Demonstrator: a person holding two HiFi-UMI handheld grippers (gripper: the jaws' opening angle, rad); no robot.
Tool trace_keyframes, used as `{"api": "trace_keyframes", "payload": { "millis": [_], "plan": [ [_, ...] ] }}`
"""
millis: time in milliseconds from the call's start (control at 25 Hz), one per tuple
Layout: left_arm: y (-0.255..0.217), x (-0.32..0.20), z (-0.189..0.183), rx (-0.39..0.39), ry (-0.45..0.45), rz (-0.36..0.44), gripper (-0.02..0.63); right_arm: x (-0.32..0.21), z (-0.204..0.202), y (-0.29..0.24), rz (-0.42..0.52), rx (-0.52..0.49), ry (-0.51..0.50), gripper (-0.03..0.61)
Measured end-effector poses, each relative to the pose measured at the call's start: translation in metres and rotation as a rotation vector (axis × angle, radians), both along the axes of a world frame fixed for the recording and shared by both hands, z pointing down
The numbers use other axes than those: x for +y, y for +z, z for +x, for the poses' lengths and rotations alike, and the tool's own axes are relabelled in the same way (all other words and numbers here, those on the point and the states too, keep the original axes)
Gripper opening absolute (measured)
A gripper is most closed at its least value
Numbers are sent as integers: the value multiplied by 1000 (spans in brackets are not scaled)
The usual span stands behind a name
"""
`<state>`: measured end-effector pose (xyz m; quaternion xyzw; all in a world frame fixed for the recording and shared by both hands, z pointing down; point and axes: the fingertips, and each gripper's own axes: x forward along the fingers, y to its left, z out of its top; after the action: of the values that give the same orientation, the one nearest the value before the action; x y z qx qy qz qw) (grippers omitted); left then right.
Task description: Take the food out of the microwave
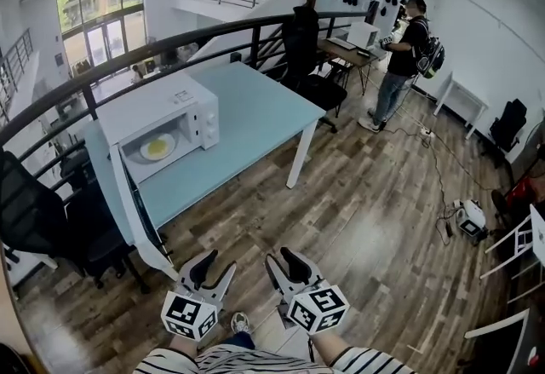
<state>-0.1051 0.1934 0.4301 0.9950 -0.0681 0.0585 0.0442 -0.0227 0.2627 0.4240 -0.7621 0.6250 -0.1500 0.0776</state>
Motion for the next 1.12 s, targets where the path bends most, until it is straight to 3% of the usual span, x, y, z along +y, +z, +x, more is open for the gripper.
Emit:
{"api": "trace_keyframes", "payload": {
  "millis": [320, 560, 800, 1120],
  "plan": [
    [1, -62, 42, 7, 19, -10, 166, -87, 41, -3, 1, 6, -16, 150],
    [7, -99, 51, 2, -27, -32, 166, -137, 53, 0, -6, -9, -62, 150],
    [18, -142, 55, -7, -153, -41, 166, -188, 72, 12, -7, -19, -155, 150],
    [19, -195, 69, -11, -410, -56, 166, -249, 103, 18, -24, -33, -345, 150]
  ]
}}
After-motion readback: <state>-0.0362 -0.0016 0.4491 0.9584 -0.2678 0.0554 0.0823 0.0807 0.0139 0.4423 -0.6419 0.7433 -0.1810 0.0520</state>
